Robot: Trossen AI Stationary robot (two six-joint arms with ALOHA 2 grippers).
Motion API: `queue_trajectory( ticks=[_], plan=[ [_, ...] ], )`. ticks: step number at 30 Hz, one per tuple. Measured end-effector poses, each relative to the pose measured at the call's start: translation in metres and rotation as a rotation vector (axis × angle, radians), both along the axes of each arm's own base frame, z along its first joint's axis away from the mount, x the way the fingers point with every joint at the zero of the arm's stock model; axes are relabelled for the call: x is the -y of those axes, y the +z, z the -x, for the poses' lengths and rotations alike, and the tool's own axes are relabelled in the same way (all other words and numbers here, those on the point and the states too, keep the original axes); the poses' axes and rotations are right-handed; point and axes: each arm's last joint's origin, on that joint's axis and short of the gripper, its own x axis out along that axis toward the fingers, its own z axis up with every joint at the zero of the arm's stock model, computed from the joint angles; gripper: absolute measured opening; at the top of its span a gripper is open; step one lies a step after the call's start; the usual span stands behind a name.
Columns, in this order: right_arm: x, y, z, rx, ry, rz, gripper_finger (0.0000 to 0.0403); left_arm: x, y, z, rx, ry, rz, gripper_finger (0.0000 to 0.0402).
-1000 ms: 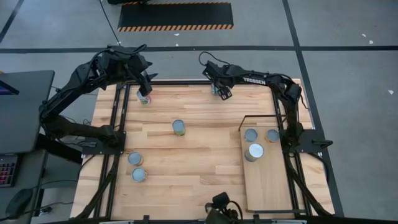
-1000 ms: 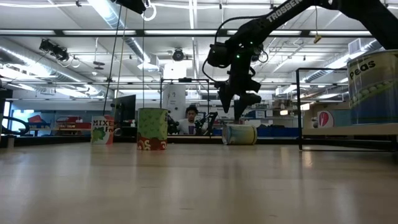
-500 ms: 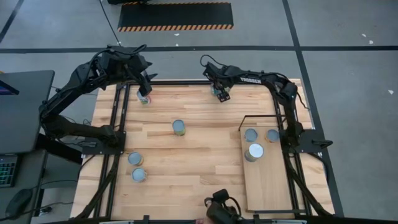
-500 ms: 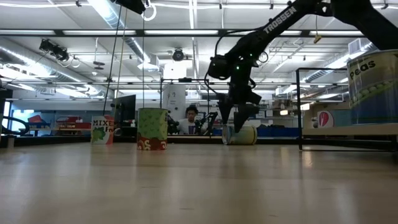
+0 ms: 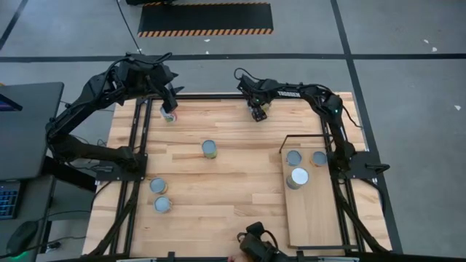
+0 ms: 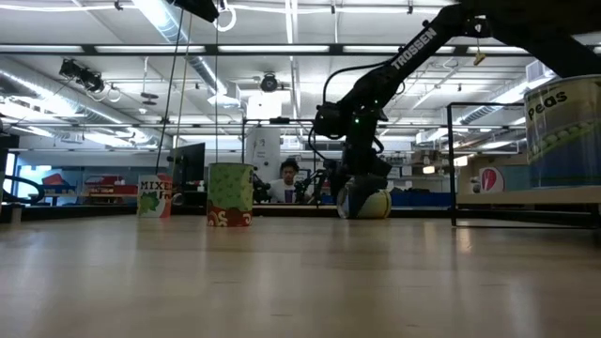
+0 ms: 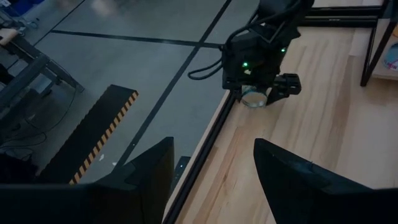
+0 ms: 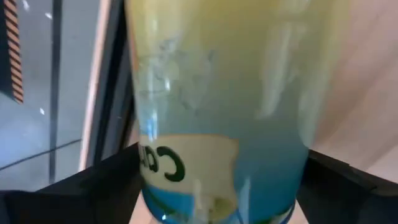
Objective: Pick and place cans onto a shelf
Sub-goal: Put the canned carrots on the shelf
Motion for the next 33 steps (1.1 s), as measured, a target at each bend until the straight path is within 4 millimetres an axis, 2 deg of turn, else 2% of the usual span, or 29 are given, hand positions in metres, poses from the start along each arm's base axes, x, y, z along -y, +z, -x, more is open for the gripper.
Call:
queue_trajectory(
  ticks=[5, 9, 14, 19, 23, 26, 33],
  plan=[
    [-0.005, 0.003, 0.000, -0.019, 0.030, 0.000, 0.0323, 0.000, 0.000, 0.000, 0.005, 0.001, 0.001, 0.0227],
    [-0.009, 0.010, -0.004, -0.002, 0.083, 0.025, 0.0322, 0.001, 0.001, 0.000, 0.020, -0.019, 0.017, 0.0227],
    [-0.020, 0.052, 0.001, -0.001, 0.296, 0.133, 0.0327, 0.007, 0.006, 0.007, 0.084, -0.067, 0.049, 0.0227],
    [-0.035, 0.114, 0.019, 0.081, 0.581, 0.257, 0.0327, 0.016, 0.014, 0.020, 0.140, -0.075, 0.040, 0.0226],
    [-0.066, 0.161, 0.033, 0.184, 0.826, 0.329, 0.0325, 0.021, 0.019, 0.028, 0.181, -0.078, 0.032, 0.0226],
    [-0.097, 0.189, 0.045, 0.261, 1.011, 0.362, 0.0329, 0.025, 0.021, 0.030, 0.225, -0.114, 0.079, 0.0226],
    [-0.198, 0.230, 0.080, 0.341, 1.402, 0.288, 0.0326, 0.040, 0.023, 0.023, 0.310, -0.254, 0.219, 0.0226]
  ],
)
